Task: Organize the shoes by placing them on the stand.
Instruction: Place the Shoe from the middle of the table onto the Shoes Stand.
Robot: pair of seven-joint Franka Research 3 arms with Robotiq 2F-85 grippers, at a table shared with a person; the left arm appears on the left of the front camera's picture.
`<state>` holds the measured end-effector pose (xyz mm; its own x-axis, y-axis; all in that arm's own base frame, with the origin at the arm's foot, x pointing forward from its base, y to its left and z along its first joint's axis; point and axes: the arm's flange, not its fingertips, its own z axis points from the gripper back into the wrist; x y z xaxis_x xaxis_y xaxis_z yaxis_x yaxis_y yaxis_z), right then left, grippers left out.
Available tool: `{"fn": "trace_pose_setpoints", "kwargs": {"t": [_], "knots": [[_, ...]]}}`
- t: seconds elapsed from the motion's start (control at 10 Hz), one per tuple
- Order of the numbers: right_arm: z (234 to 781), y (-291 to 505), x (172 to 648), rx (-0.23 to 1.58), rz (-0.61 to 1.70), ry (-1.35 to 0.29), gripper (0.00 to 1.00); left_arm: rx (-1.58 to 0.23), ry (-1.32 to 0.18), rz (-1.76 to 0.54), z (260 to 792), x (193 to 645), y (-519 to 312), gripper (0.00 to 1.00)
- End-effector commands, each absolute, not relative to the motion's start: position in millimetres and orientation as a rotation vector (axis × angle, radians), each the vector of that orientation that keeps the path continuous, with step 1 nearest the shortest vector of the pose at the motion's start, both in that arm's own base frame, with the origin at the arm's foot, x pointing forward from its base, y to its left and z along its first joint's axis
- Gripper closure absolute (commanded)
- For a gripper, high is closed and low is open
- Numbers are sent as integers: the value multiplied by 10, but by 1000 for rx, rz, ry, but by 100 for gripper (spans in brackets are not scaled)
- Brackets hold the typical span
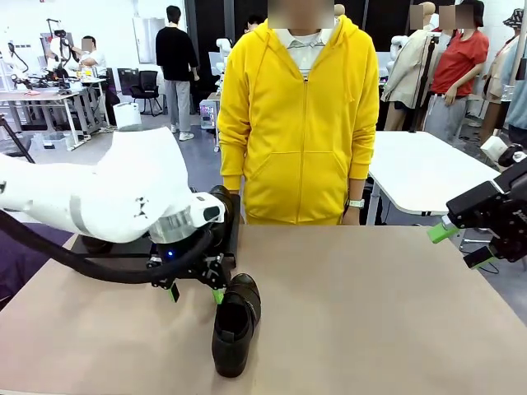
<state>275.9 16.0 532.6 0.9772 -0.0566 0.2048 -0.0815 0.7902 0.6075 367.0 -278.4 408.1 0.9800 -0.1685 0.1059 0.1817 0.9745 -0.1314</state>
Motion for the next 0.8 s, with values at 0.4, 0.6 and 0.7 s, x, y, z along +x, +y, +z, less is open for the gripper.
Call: {"fn": "trace_pose_setpoints", "kwargs": {"t": [0.4, 0.6, 0.7], "knots": [[5314, 153, 2766, 675, 31, -227, 0, -78, -103, -132, 3629, 3959, -3144, 3], [5314, 153, 2766, 675, 31, -227, 0, -57, -87, -136, 3525, 3998, -3203, 3], [5314, 153, 2766, 675, 31, -227, 0, -38, -82, -133, 3511, 3994, -3205, 59]]}}
